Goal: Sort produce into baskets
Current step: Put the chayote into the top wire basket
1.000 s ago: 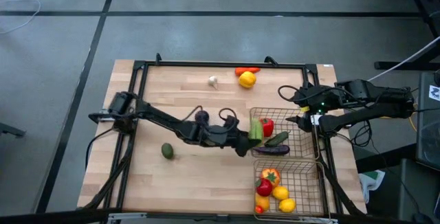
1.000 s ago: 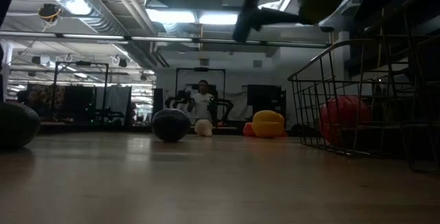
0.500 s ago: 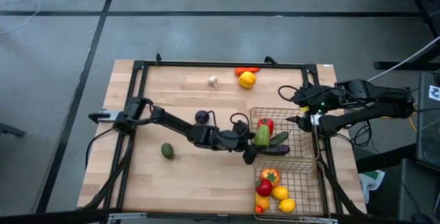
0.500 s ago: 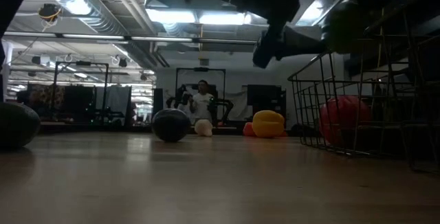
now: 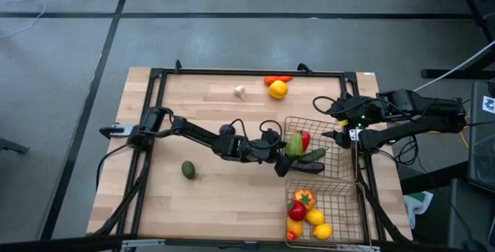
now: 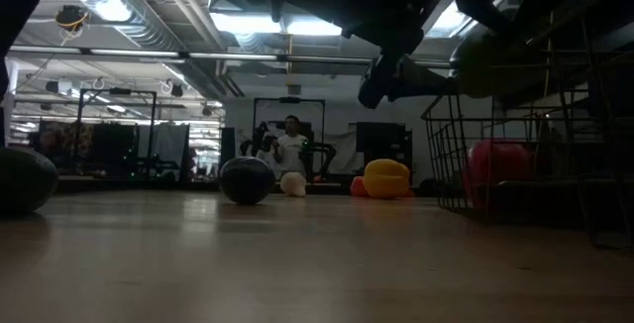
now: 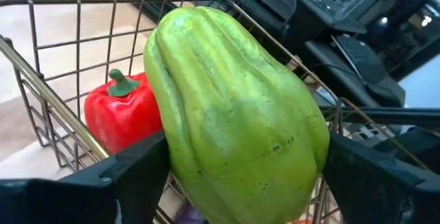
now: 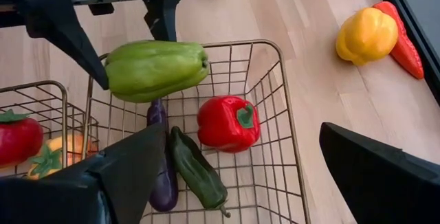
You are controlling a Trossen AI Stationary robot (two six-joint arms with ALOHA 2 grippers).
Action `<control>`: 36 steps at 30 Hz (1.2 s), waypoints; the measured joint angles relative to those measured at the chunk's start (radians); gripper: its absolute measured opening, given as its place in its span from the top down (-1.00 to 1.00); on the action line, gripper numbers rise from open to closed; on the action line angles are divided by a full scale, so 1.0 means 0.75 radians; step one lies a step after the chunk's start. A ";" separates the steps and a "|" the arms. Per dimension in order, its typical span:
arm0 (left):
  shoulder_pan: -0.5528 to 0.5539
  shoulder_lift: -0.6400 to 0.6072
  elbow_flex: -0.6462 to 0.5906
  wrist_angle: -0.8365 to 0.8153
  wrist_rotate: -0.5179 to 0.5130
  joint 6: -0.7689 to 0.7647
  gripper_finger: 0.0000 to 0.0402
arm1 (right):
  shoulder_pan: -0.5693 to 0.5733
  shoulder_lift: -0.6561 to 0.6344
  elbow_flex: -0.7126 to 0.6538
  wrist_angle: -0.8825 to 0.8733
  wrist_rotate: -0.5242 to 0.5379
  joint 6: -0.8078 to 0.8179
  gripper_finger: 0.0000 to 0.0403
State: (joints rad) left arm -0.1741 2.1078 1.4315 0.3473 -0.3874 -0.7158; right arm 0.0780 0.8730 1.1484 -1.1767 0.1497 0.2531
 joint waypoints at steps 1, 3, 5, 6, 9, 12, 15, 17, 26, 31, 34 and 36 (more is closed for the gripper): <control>0.000 0.000 0.000 0.000 0.000 0.011 -0.71 | 0.000 0.000 0.000 0.000 0.000 0.000 -0.90; -0.001 0.000 -0.001 0.000 0.000 0.005 -0.72 | 0.000 0.000 0.000 0.000 0.000 0.000 -0.90; -0.001 0.000 0.000 0.000 0.000 -0.032 -0.72 | 0.000 0.000 0.000 0.000 0.000 0.000 -0.90; -0.001 0.000 0.000 0.001 0.000 -0.052 -0.72 | 0.000 0.000 0.000 0.000 0.000 0.000 -0.90; -0.001 0.000 0.000 0.002 0.001 -0.078 -0.73 | 0.000 0.000 0.000 0.000 0.000 0.000 -0.90; -0.001 0.000 -0.001 0.002 0.001 -0.079 -0.73 | 0.000 0.000 0.000 -0.001 0.000 0.000 -0.90; -0.001 0.000 -0.001 0.002 0.001 -0.080 -0.73 | 0.000 0.000 0.000 -0.001 0.000 0.000 -0.90; -0.001 0.000 -0.001 0.002 0.001 -0.080 -0.73 | 0.000 0.000 0.000 -0.001 0.000 0.000 -0.90; -0.001 0.000 -0.001 0.002 0.001 -0.082 -0.73 | 0.000 0.000 0.000 -0.001 -0.012 0.000 -0.90; -0.001 0.000 -0.001 0.002 0.001 -0.083 -0.73 | 0.000 0.000 0.000 -0.001 -0.012 0.000 -0.90; -0.001 0.000 -0.001 0.002 0.001 -0.083 -0.73 | 0.000 0.000 0.000 -0.001 -0.012 0.000 -0.90; -0.001 0.000 -0.001 0.001 0.001 -0.083 -0.73 | 0.000 0.000 0.000 -0.001 -0.012 0.000 -0.90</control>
State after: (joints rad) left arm -0.1749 2.1078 1.4307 0.3481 -0.3863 -0.7780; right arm 0.0780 0.8730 1.1484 -1.1770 0.1406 0.2531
